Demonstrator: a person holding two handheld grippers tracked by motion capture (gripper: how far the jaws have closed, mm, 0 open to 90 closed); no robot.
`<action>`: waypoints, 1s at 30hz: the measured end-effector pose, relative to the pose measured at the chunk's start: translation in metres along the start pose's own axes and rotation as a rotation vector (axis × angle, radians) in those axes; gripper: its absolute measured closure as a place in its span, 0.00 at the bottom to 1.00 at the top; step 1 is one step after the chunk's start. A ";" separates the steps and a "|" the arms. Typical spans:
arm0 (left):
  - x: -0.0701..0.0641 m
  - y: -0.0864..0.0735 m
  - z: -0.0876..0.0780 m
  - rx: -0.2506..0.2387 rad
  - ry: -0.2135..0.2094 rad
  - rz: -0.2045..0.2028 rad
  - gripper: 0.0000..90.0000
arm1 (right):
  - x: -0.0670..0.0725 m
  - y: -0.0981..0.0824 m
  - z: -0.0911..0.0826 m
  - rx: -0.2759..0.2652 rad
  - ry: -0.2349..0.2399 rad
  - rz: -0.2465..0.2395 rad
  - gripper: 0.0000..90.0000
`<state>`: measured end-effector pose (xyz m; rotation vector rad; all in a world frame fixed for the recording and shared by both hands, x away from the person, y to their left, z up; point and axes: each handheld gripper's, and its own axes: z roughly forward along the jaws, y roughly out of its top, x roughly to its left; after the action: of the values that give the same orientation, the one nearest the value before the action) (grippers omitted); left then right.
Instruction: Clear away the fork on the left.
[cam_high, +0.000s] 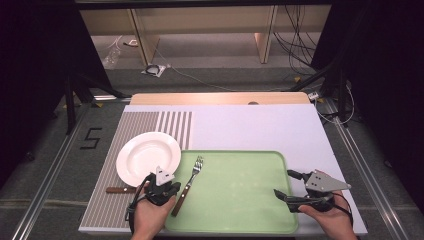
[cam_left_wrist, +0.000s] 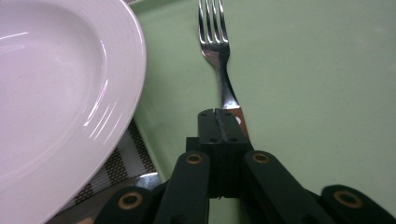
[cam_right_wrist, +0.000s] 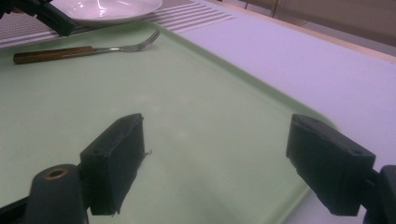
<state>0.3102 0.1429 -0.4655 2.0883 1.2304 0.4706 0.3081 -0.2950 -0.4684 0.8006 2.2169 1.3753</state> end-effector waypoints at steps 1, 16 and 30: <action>-0.001 0.000 0.000 0.001 0.001 0.003 1.00 | 0.000 0.000 0.000 -0.001 -0.001 0.000 0.23; -0.012 -0.012 0.007 0.111 -0.025 0.094 1.00 | 0.000 0.000 -0.001 -0.002 -0.002 0.000 0.23; -0.036 -0.011 0.010 0.091 -0.146 0.223 1.00 | 0.000 0.000 0.000 0.000 0.000 -0.002 0.23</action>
<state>0.2913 0.1121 -0.4795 2.3056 0.9566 0.3585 0.3081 -0.2949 -0.4683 0.7983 2.2169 1.3745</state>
